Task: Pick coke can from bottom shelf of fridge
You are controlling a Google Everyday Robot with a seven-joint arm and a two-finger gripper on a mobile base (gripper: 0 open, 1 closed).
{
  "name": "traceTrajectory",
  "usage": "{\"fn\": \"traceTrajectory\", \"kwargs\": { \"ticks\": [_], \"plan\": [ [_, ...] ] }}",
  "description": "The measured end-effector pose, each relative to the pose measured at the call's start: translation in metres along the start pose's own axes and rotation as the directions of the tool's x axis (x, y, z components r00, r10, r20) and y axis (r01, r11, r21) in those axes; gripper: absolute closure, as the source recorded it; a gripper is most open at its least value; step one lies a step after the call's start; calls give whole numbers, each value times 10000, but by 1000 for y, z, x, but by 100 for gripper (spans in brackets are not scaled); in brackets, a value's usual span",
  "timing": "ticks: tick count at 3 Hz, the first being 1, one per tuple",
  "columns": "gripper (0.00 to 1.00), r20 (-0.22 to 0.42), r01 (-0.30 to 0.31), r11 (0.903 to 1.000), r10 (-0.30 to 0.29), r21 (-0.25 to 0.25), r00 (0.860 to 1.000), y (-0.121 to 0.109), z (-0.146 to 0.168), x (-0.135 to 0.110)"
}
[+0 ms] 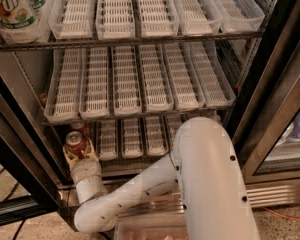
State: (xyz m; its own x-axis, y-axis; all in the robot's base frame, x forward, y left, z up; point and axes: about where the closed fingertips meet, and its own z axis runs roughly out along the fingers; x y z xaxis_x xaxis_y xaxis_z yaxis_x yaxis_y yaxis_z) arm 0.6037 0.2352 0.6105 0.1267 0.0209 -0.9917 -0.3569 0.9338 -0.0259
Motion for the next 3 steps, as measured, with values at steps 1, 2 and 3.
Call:
{"fn": "traceTrajectory", "kwargs": {
  "ticks": [1,2,3],
  "plan": [
    [100,356,-392,9992,395,-108,9986,2,6,-19],
    [100,591,-729,9972,736,-142,9955,0,9,-36],
    [100,230,-723,9974,724,-59,9971,-13,-5,-46]
  ]
}}
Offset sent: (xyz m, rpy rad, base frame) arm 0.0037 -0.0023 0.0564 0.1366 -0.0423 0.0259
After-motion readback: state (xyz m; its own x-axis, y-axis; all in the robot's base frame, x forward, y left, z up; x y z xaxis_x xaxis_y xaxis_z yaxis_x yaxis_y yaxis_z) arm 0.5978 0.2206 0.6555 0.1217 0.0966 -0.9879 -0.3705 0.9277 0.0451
